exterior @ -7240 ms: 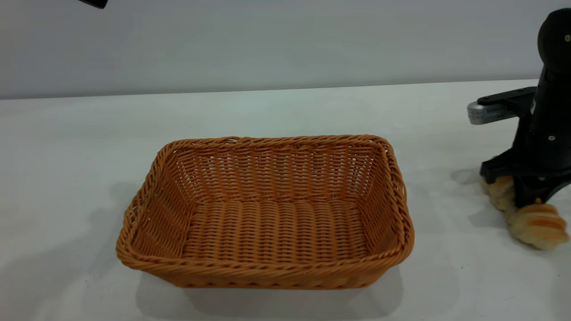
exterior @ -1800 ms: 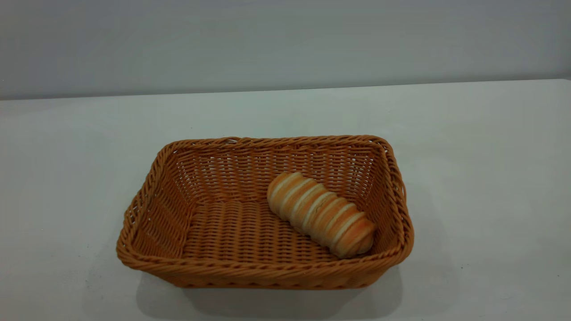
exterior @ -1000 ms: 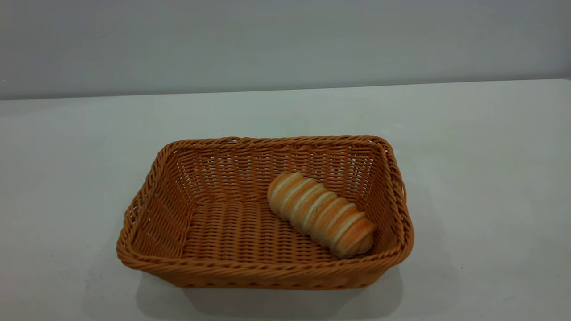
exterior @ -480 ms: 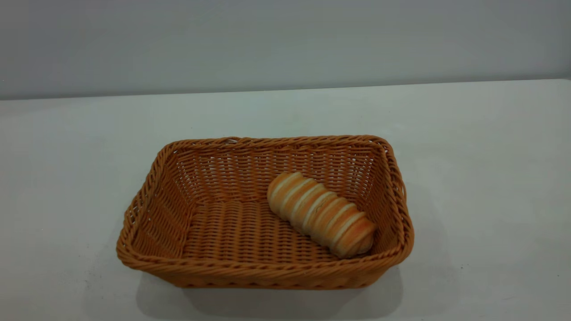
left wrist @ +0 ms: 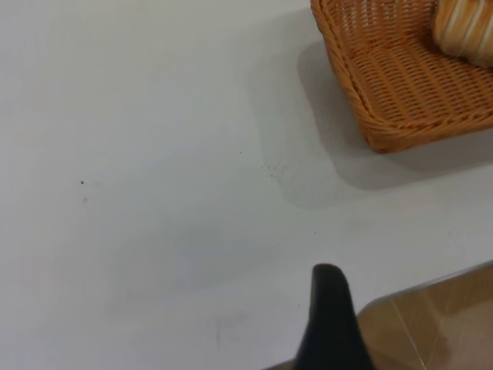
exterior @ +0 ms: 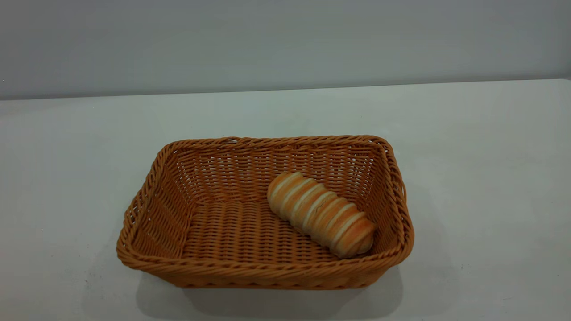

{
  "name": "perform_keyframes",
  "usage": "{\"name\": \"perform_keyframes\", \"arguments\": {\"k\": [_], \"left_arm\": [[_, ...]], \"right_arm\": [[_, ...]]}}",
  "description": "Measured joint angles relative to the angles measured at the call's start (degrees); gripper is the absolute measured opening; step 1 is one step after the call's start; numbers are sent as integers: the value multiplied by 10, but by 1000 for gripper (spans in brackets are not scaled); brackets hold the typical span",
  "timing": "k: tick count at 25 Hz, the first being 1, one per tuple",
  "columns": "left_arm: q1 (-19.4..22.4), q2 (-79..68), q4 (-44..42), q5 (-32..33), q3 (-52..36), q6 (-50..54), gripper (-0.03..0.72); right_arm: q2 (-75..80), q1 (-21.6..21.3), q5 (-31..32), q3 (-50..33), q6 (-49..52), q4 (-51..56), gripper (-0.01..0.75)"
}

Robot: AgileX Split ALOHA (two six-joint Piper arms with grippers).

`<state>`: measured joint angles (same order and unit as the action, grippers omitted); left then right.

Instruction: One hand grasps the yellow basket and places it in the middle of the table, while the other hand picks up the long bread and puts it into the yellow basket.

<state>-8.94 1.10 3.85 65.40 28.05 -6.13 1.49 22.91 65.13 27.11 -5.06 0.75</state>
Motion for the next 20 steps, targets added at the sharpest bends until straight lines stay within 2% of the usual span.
{"name": "perform_keyframes", "arguments": {"k": [15, 18, 20], "left_arm": [[1, 0, 0, 0, 0, 0, 584], [17, 0, 1, -1, 0, 0, 584], [35, 0, 1, -1, 0, 0, 584]], "right_arm": [[0, -1, 0, 0, 1, 1, 413], [-7, -27, 0, 0, 1, 1, 413], [-15, -64, 0, 0, 1, 1, 413]]}}
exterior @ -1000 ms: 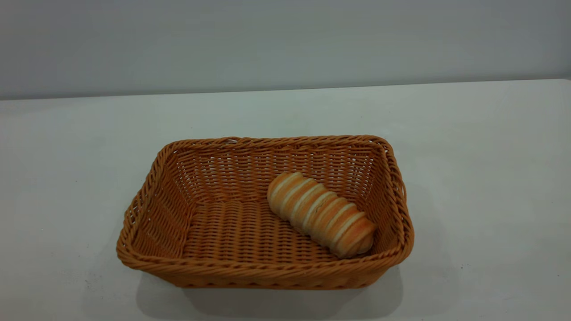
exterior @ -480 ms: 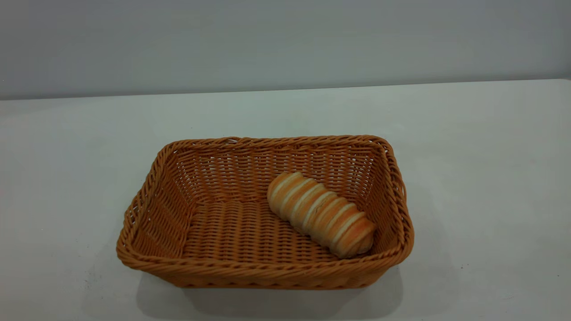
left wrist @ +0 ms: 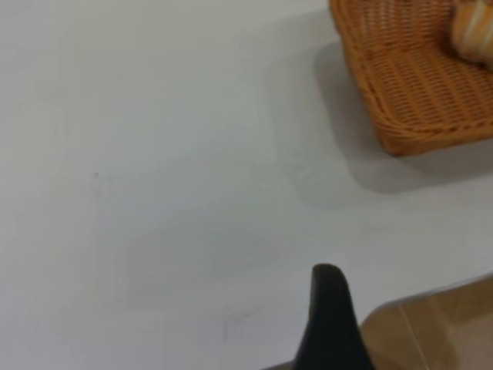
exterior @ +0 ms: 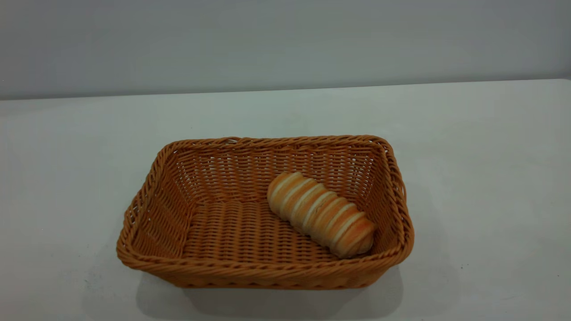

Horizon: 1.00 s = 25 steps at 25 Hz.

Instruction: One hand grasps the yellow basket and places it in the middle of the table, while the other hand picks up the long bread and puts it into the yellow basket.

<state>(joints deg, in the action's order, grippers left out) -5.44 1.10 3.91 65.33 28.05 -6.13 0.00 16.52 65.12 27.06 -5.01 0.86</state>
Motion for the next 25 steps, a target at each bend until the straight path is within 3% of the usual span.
{"name": "perform_keyframes", "arguments": {"k": [4, 7, 25], "left_arm": [[31, 2, 1, 0, 0, 0, 584], [42, 2, 1, 0, 0, 0, 584], [42, 2, 1, 0, 0, 0, 584]], "right_arm": [[-9, -73, 0, 0, 0, 0, 413], [-9, -103, 0, 0, 0, 0, 413], [-9, -138, 0, 0, 0, 2, 413]]}}
